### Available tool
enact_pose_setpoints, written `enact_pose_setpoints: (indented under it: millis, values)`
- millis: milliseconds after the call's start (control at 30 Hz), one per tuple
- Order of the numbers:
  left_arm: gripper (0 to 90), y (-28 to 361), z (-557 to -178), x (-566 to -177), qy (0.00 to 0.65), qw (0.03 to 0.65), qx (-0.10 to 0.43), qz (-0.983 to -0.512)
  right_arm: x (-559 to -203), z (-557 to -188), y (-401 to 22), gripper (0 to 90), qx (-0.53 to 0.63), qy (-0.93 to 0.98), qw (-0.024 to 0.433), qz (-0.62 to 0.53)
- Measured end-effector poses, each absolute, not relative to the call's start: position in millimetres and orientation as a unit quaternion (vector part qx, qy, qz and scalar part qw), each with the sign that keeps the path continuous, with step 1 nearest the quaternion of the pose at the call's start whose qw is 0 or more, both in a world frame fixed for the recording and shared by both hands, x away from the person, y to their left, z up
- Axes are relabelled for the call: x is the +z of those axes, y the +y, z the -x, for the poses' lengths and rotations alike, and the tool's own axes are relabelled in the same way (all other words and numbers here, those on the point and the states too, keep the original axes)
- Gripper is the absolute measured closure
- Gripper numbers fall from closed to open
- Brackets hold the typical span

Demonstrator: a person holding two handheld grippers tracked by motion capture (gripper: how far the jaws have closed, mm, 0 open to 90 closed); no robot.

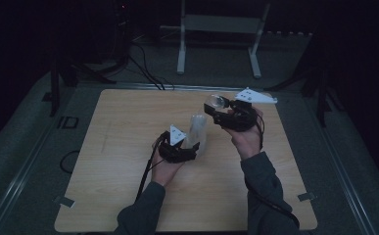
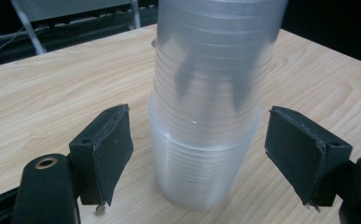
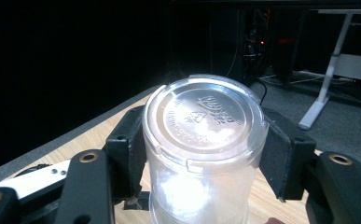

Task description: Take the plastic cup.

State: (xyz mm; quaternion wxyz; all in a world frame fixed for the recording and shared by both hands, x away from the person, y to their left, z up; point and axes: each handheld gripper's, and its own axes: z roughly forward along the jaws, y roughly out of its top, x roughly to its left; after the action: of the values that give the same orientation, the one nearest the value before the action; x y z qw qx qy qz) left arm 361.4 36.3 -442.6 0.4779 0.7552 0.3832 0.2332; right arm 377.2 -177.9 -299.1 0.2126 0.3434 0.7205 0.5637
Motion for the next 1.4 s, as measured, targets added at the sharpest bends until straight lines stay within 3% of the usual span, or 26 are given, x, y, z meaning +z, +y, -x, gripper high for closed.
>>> enact_pose_setpoints:
  millis: [733, 1400]
  values:
    - [24.1, 42, -354, -440, 0.38, 0.481, 0.231, -0.756, -297, -366, -216, 39.4, 0.554, 0.713, 0.237, -0.36]
    - [24.0, 47, -351, -445, 0.376, 0.479, 0.234, -0.757, -317, -359, -239, 39.8, 0.537, 0.711, 0.243, -0.382]
